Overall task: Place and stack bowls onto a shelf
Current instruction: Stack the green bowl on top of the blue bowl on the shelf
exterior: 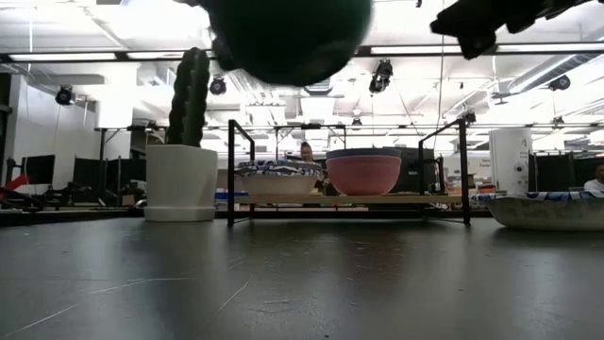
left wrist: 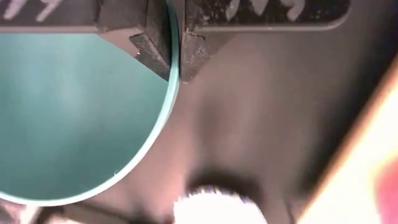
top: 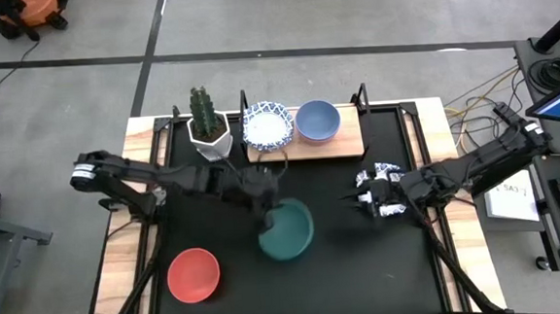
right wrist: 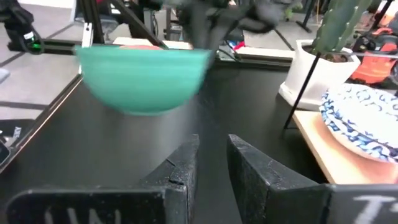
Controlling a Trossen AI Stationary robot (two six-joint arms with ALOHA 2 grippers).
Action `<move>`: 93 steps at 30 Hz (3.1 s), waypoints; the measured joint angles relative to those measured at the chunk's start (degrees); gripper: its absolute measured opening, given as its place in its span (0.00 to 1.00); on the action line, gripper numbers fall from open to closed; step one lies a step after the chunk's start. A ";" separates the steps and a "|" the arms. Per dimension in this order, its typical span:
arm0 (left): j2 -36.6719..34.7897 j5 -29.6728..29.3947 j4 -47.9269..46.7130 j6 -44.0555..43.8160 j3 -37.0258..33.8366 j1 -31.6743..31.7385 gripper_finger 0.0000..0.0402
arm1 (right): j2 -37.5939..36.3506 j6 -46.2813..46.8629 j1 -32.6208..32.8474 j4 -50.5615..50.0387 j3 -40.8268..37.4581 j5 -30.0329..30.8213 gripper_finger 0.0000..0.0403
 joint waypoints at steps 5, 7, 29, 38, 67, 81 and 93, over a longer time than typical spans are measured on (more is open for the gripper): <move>2.80 -4.85 0.18 3.84 9.49 7.53 0.00 | -6.99 -2.99 -0.02 -4.61 0.20 0.02 0.18; 4.24 -7.71 0.39 5.92 12.85 10.44 0.00 | -9.78 -4.25 -0.02 -5.46 0.20 0.02 0.18; 30.91 -7.87 -16.58 20.59 48.03 30.40 0.00 | -11.85 -5.52 -0.02 -6.62 -0.44 0.00 0.17; 36.37 -7.92 -17.79 21.71 54.14 32.71 0.00 | -10.48 -4.07 -0.02 -6.39 -0.46 0.00 0.17; 38.16 -7.46 -20.64 26.55 59.07 32.75 0.31 | -9.57 4.32 -0.02 -1.87 -0.46 3.06 0.17; 27.72 -5.53 -38.02 28.03 61.16 22.68 0.32 | -0.81 11.59 -3.95 -2.08 2.10 19.55 0.17; 6.95 -6.60 -25.70 24.08 36.83 9.83 0.32 | 7.02 4.24 -18.88 -5.46 11.70 9.57 0.17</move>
